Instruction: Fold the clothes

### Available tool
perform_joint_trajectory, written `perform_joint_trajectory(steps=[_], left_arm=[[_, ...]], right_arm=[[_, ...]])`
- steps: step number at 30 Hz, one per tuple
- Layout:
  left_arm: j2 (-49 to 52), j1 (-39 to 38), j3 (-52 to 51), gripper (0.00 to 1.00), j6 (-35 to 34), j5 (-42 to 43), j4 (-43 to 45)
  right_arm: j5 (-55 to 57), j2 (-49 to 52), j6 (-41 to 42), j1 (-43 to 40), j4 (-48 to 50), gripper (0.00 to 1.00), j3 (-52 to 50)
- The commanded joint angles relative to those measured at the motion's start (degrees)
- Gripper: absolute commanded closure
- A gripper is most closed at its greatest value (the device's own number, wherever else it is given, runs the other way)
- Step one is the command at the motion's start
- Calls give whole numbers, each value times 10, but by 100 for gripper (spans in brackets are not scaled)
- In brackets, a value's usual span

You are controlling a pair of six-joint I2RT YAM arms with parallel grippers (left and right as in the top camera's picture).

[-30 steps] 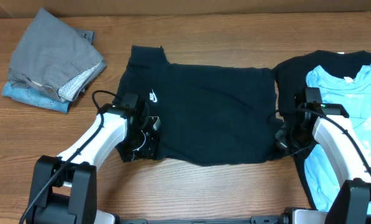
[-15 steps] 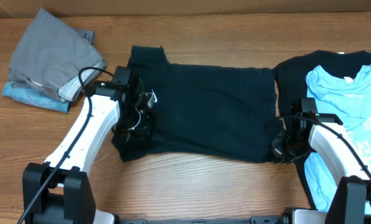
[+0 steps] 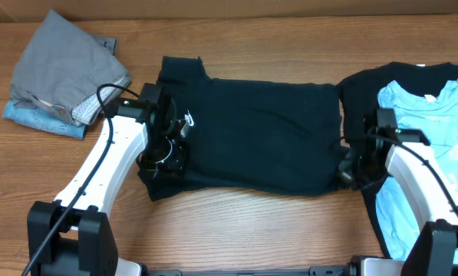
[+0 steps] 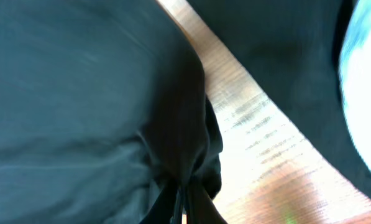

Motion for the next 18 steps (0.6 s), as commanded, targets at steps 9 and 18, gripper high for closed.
perform_joint_trajectory(steps=[9, 18], left_arm=[[-4, 5, 11, 96, 1, -12, -4], [-6, -19, 9, 96, -18, 25, -134]], right_arm=[[7, -7, -10, -4, -37, 96, 55], [78, -7, 10, -4, -121, 96, 55]])
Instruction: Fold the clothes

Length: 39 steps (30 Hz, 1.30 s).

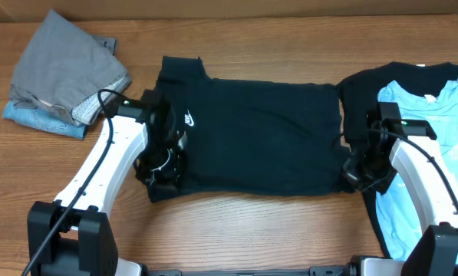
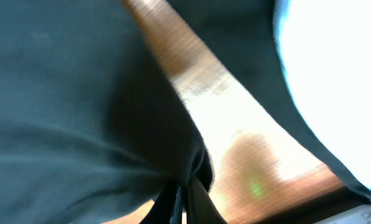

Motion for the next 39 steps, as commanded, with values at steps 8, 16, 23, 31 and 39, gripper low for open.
perform_joint_trajectory(steps=[8, 16, 23, 31, 39], left_arm=[[-23, -129, 0, 92, -109, 18, -110], [-22, -165, 0, 48, -146, -65, -136], [-21, -71, 0, 69, -183, -191, 6], [20, -20, 0, 96, -135, -95, 216], [128, -20, 0, 96, -132, -124, 191]], right_arm=[[52, -7, 19, -4, -21, 89, 11], [52, -7, 19, -4, -9, 26, 12], [49, -7, 18, -4, 28, 27, 12], [-42, -7, -21, -4, 55, 29, 11], [-106, -7, -66, -4, 96, 29, 12]])
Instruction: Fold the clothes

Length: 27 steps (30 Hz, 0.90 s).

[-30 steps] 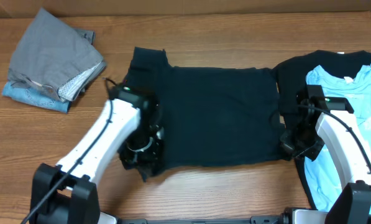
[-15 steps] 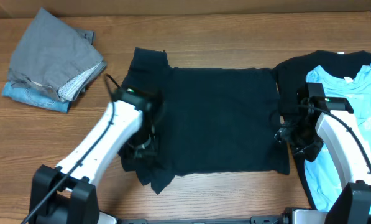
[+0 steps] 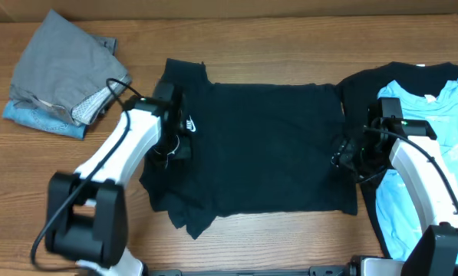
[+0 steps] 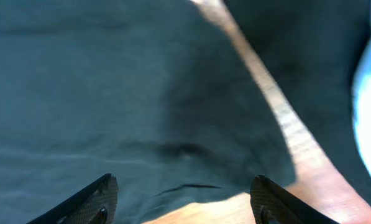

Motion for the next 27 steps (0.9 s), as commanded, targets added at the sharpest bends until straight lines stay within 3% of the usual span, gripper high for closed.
perform_joint_trajectory(steps=[1, 7, 15, 18, 22, 27], left_arm=[[55, 0, 0, 96, 13, -26, -16], [123, 14, 0, 96, 8, -105, -44], [154, 93, 2, 96, -30, -328, -79], [154, 135, 18, 96, -18, -282, -76], [153, 159, 47, 96, 48, -180, -70], [146, 144, 93, 94, 93, -102, -81]], right_arm=[[-32, -7, -22, -4, 19, 28, 11], [-75, -7, -22, -4, 73, 28, 11], [-91, -6, -19, -4, 179, 25, 10], [-93, -5, -15, -4, 214, 25, 8], [-101, 5, -15, -3, 245, 26, 8], [-132, 32, -16, -3, 144, 30, 7]])
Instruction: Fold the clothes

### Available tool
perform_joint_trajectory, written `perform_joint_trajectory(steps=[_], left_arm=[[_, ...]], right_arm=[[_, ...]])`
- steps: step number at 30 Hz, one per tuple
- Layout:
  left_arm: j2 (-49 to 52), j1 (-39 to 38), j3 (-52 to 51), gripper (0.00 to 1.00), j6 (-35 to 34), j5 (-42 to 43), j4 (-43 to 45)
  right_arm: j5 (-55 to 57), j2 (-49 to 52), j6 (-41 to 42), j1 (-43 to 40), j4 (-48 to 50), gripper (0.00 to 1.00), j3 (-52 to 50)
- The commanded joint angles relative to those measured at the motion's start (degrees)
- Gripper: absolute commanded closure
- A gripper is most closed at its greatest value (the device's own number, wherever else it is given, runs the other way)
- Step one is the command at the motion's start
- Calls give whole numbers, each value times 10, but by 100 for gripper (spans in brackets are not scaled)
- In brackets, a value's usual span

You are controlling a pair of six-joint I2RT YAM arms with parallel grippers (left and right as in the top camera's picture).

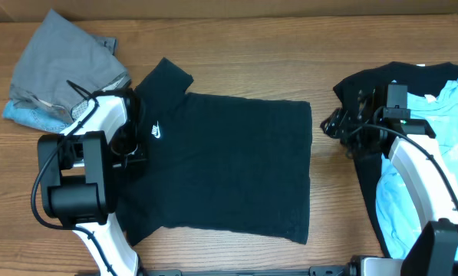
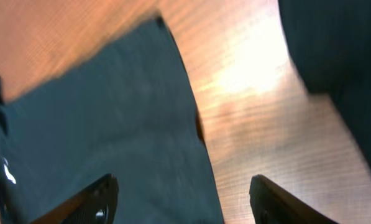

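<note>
A dark navy T-shirt (image 1: 229, 165) with a small white logo lies spread flat in the middle of the wooden table (image 1: 290, 38). My left gripper (image 1: 129, 146) rests at its left sleeve, and the overhead view hides how its jaws stand. My right gripper (image 1: 332, 123) stands open just off the shirt's upper right corner, nothing between its fingers. In the right wrist view the right gripper (image 2: 182, 190) hangs over the shirt's edge (image 2: 110, 124) and bare wood.
A folded grey garment (image 1: 64, 65) on a light blue one sits at the back left. A heap with a black shirt (image 1: 367, 88) and a light blue shirt (image 1: 443, 123) lies at the right edge, under my right arm.
The shirt now lies further left and flat, its crumpled lower left corner smoothed out. My left gripper is further left at the sleeve. My right gripper, still open, is higher and off the shirt's right edge.
Both grippers were at the shirt's lower corners, the right one shut on the dark cloth, with the lower part folded up. The hold stayed a moment later. Then the right gripper was open and the shirt unfolded with a rumpled corner. Now it lies flat, shifted left.
</note>
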Motion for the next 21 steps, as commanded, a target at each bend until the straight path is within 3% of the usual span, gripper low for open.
perform_joint_trajectory(steps=[1, 6, 8, 11, 17, 18, 21], left_arm=[[1, -19, 41, 94, 50, 80, -7], [-31, -32, 99, 89, 54, 92, -42], [-55, -32, 124, 87, 54, 98, -61], [-97, -32, 160, 85, 62, 130, -75], [-196, -38, 202, 70, 83, 187, -79], [-219, -38, 206, 63, 85, 189, -79], [-261, -38, 207, 53, 85, 190, -80]], right_arm=[[-24, 22, -3, -3, -61, 30, 4], [-25, 27, -36, 1, -35, 47, -24], [-31, 27, -35, 4, 20, 68, -31], [-50, 34, -21, 21, 97, 86, -35], [-9, 93, 10, 76, 170, 72, -35], [21, 116, 19, 84, 170, 61, -35], [29, 161, 19, 87, 171, 51, -34]])
